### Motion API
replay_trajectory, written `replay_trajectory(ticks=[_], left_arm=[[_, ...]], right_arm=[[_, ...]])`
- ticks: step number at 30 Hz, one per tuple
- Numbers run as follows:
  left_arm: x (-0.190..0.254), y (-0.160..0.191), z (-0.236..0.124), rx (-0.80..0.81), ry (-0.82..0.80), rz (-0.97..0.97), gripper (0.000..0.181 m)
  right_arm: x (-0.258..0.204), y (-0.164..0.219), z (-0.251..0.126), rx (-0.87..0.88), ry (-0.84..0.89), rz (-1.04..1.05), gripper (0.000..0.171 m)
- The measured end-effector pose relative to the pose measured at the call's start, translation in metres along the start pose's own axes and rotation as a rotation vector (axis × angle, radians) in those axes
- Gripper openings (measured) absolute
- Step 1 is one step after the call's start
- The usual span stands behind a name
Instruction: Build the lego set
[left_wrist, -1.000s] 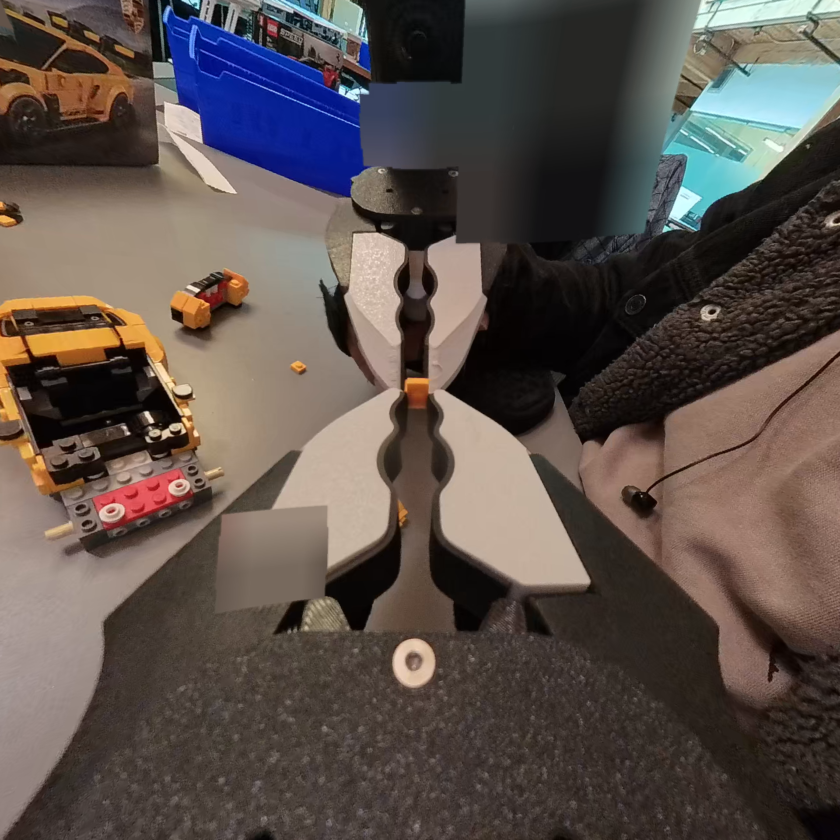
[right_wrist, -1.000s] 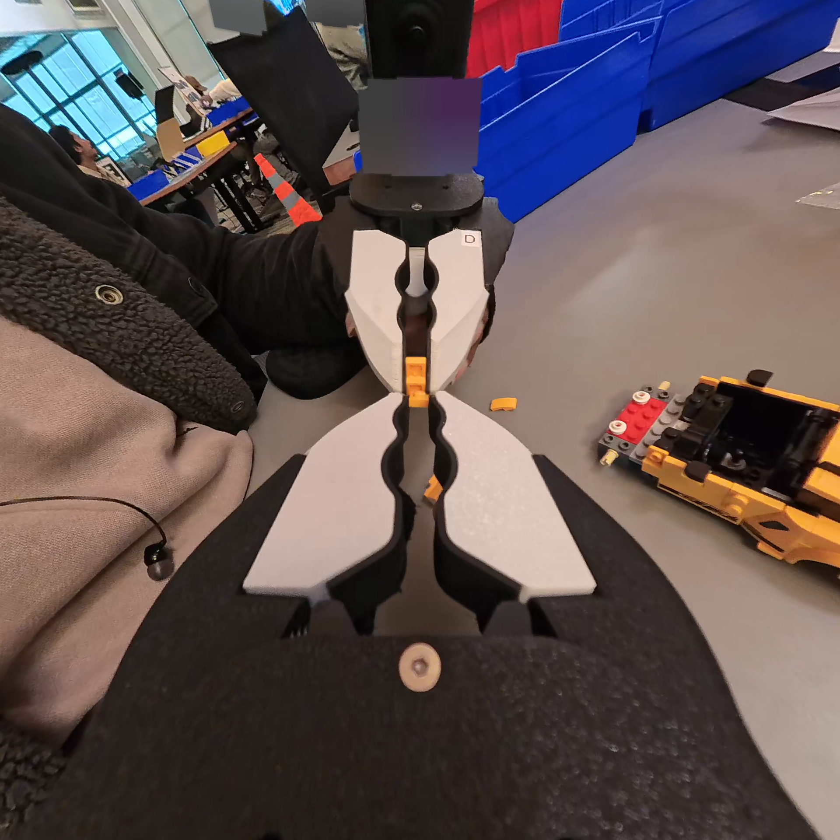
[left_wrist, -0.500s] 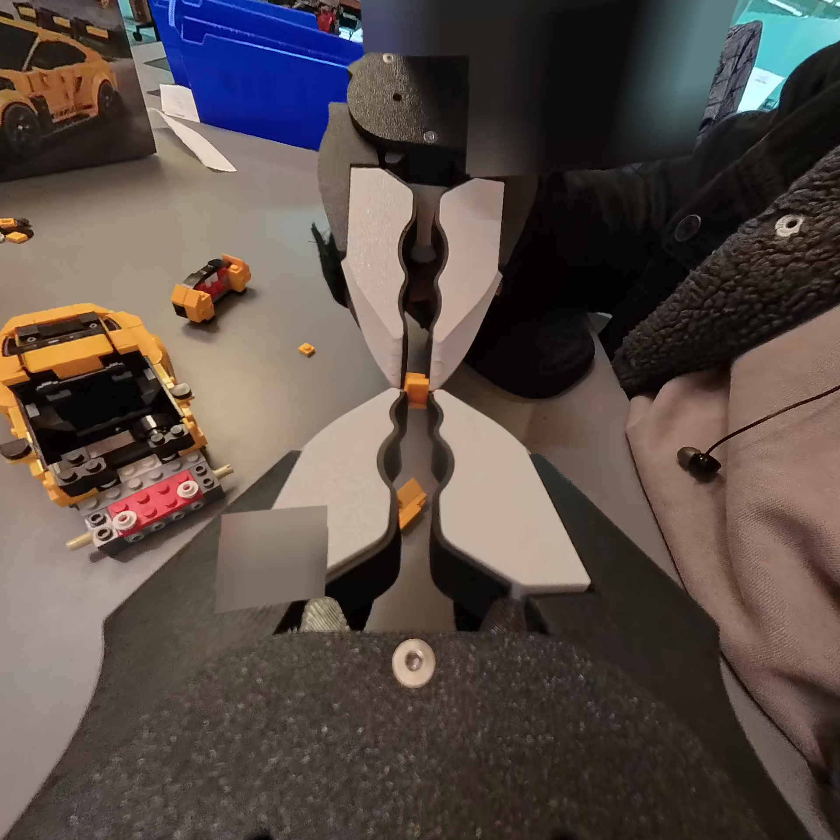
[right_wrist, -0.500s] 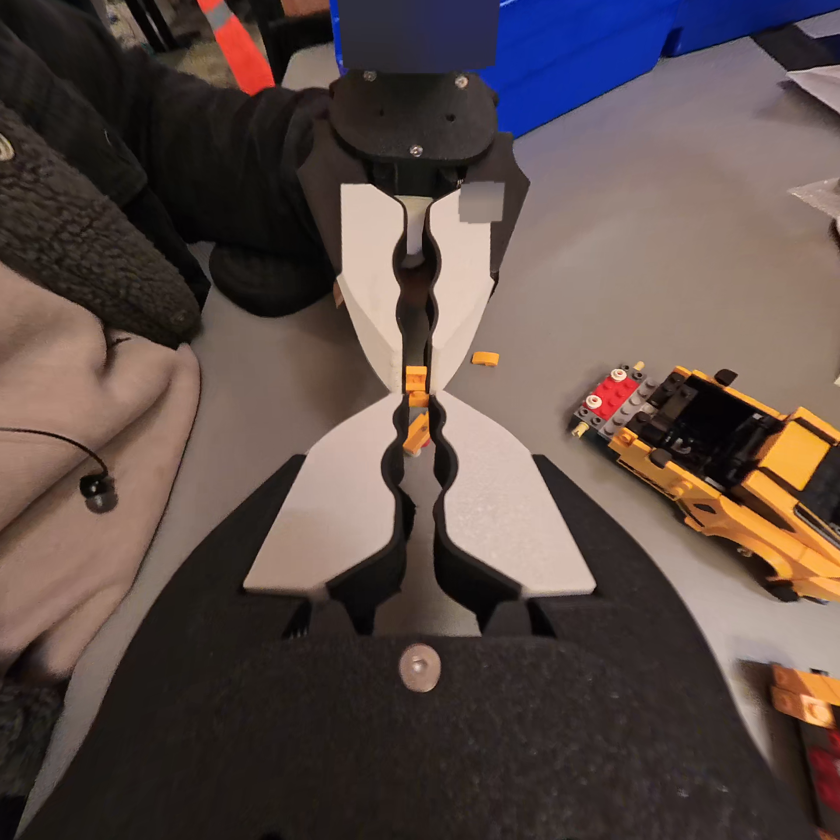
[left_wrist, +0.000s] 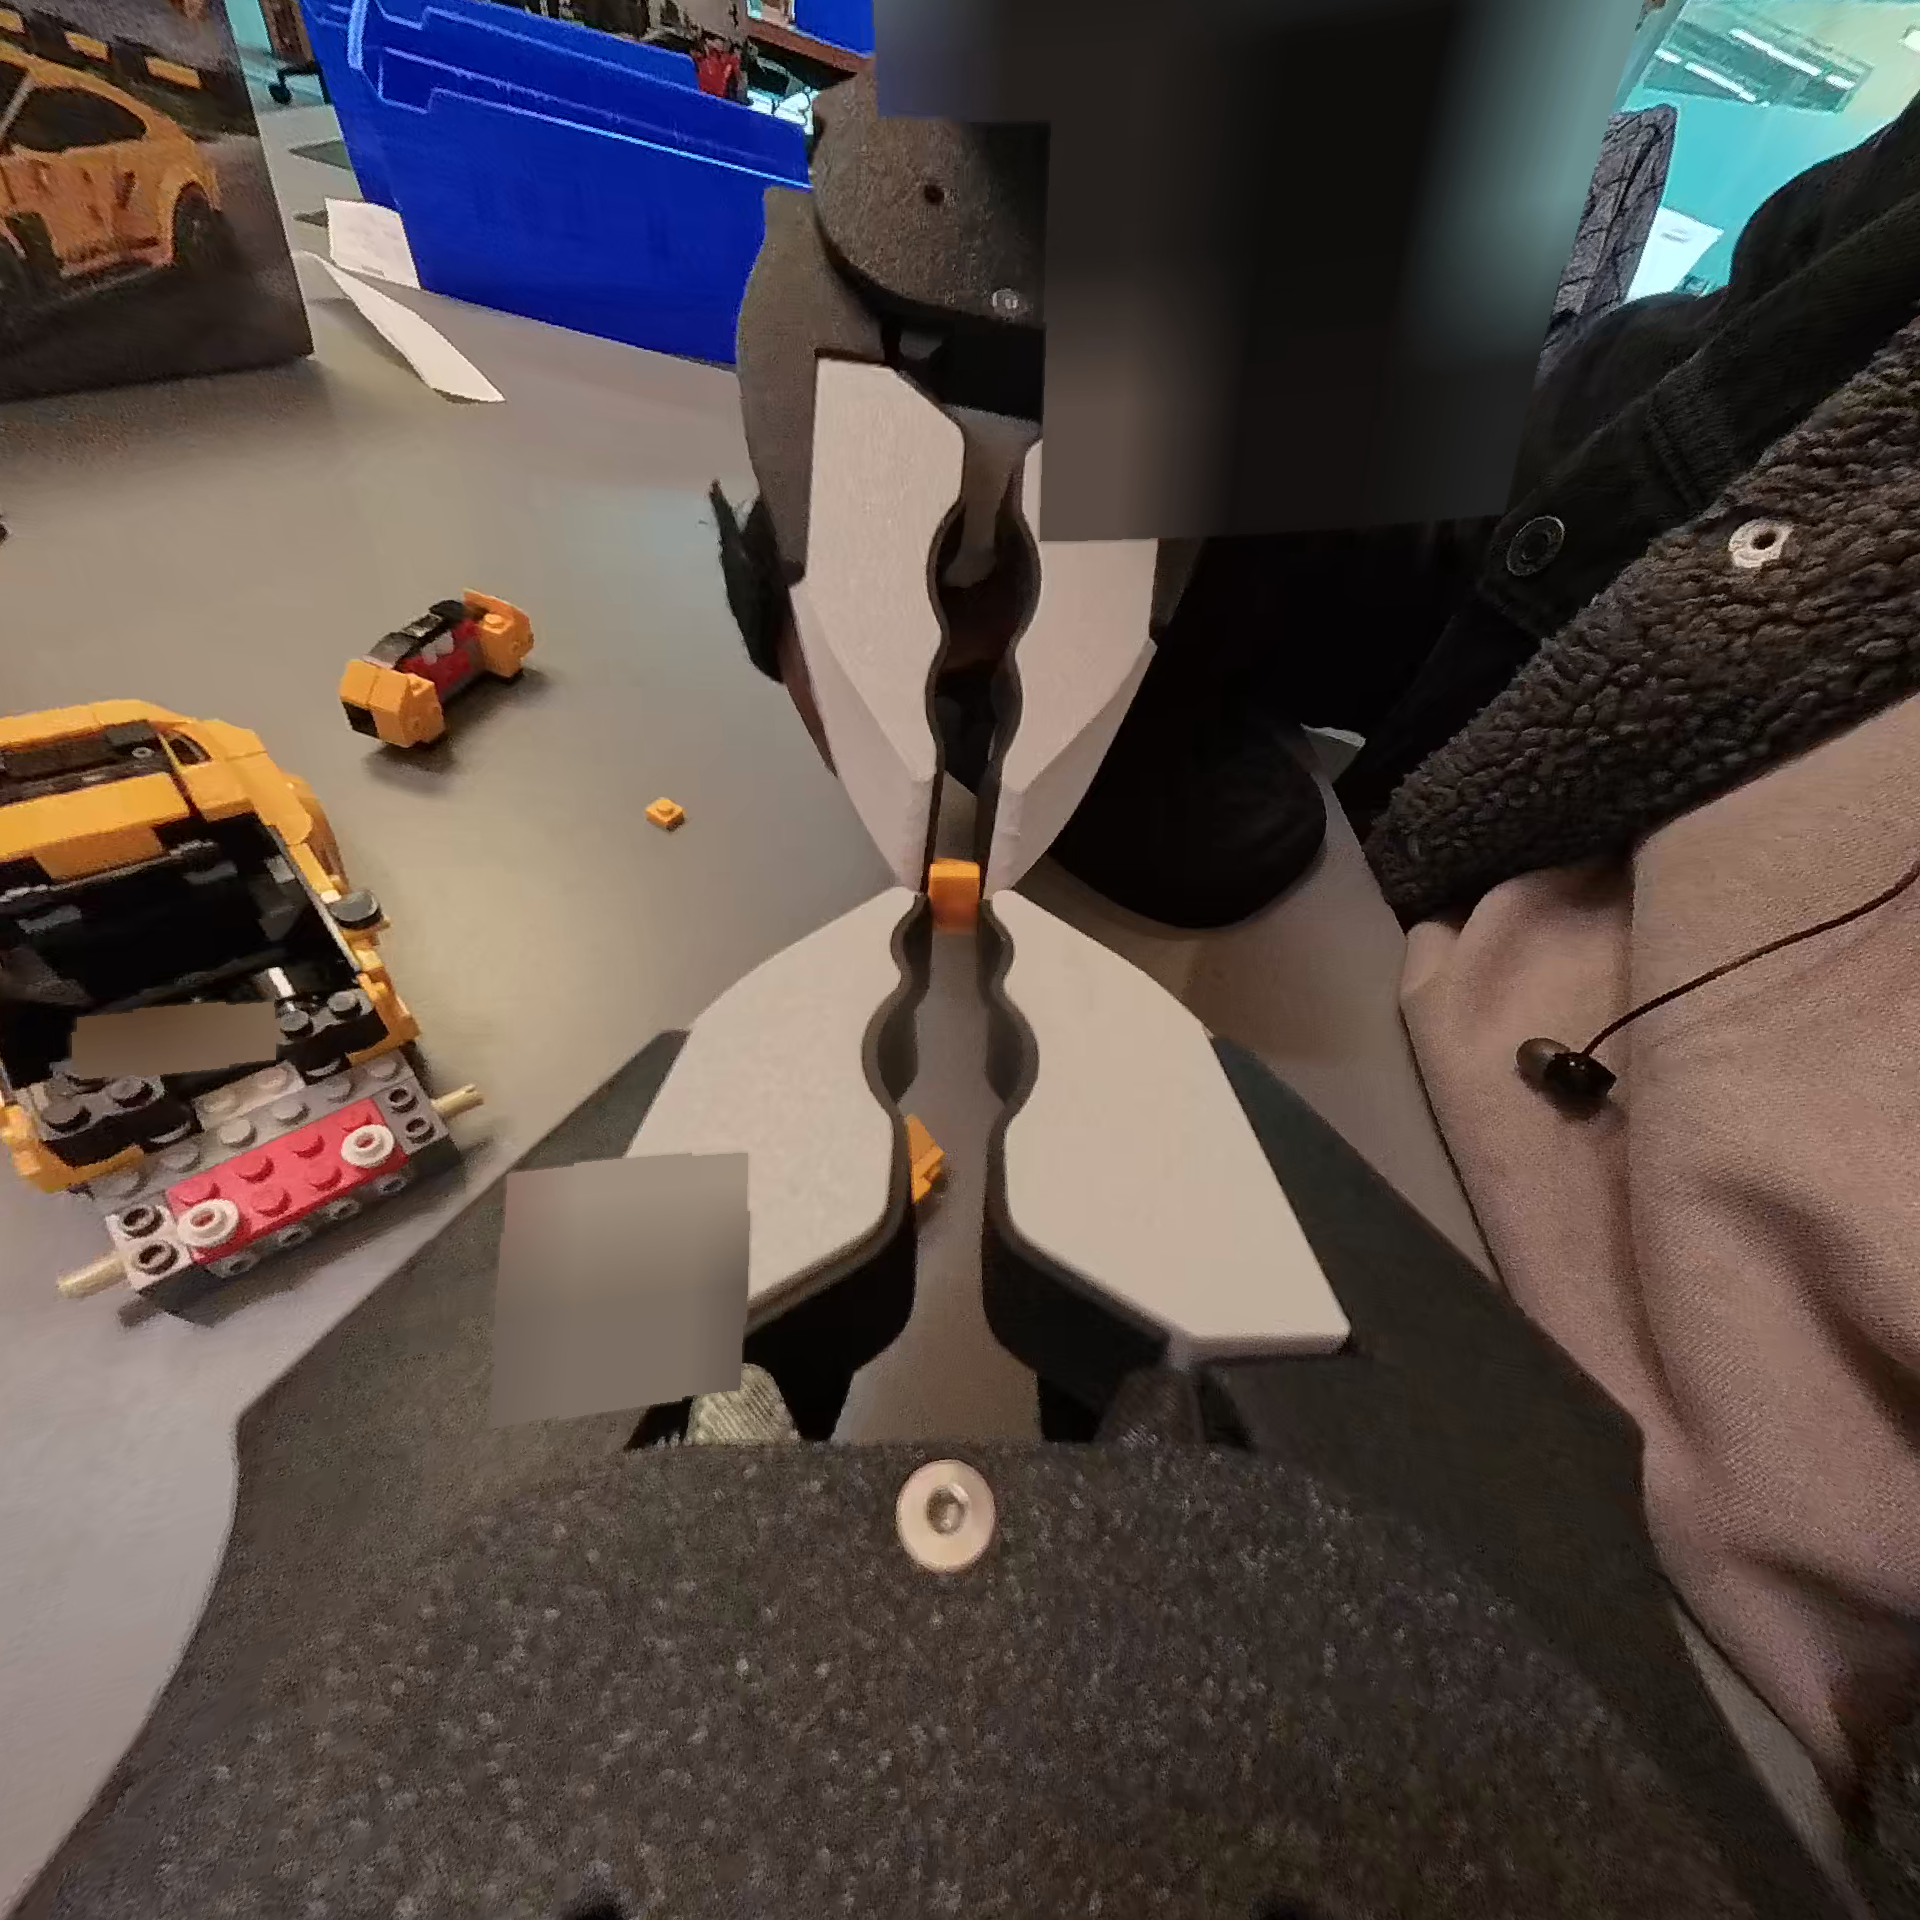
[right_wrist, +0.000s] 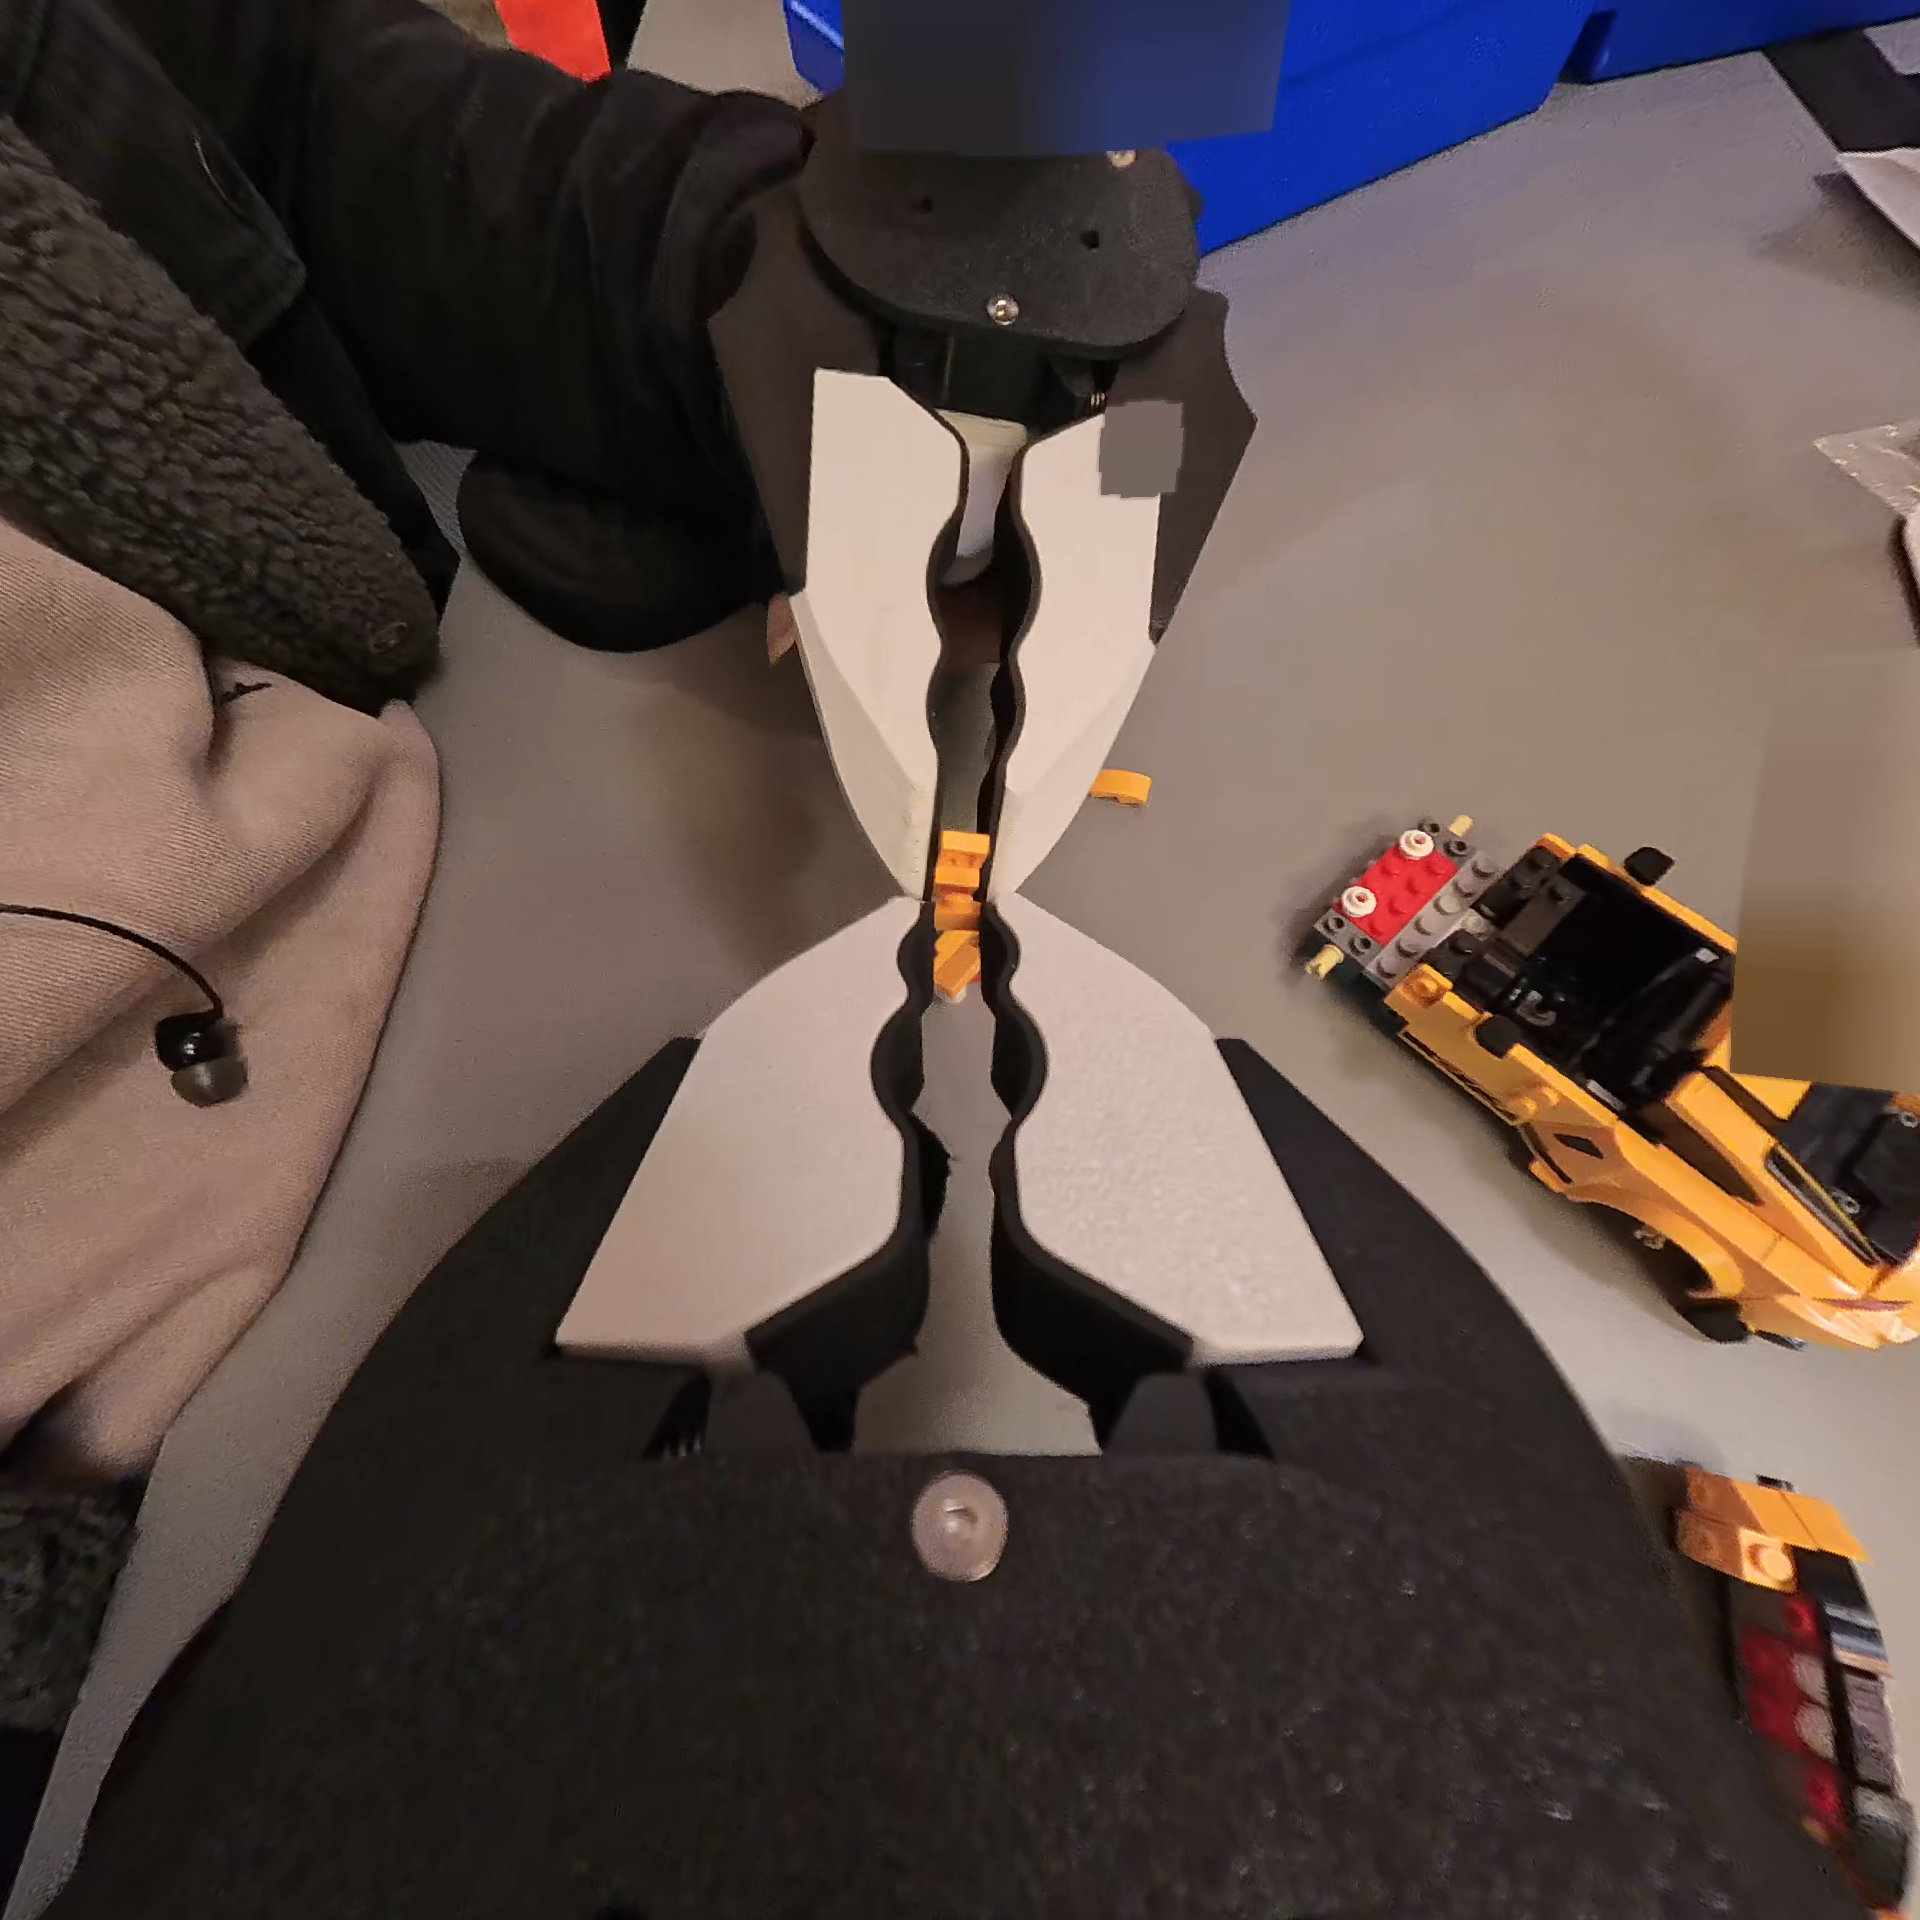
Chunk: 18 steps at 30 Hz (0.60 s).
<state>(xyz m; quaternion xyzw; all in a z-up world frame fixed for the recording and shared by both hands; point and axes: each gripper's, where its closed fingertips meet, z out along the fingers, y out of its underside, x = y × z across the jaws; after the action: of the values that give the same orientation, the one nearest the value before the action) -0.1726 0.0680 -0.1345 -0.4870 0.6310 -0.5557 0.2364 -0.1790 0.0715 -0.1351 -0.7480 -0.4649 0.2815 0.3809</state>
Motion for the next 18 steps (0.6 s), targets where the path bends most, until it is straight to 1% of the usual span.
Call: replay_trajectory(ticks=[4,9,14,18], left_arm=[[0.002,-0.004,-0.001,0.024,0.042,-0.087,0.008],[0.002,-0.011,-0.004,0.075,0.085,-0.193,0.008],[-0.002,-0.021,-0.008,0.162,0.132,-0.402,0.008],[-0.005,-0.029,-0.011,0.246,0.171,-0.538,0.008]], right_arm=[[-0.001,-0.002,-0.002,-0.041,0.015,-0.046,0.008],[0.001,-0.008,-0.004,-0.052,0.052,-0.087,0.008],[0.008,-0.014,-0.007,-0.06,0.186,-0.2,0.008],[0.014,-0.02,-0.011,-0.115,0.354,-0.38,0.008]])
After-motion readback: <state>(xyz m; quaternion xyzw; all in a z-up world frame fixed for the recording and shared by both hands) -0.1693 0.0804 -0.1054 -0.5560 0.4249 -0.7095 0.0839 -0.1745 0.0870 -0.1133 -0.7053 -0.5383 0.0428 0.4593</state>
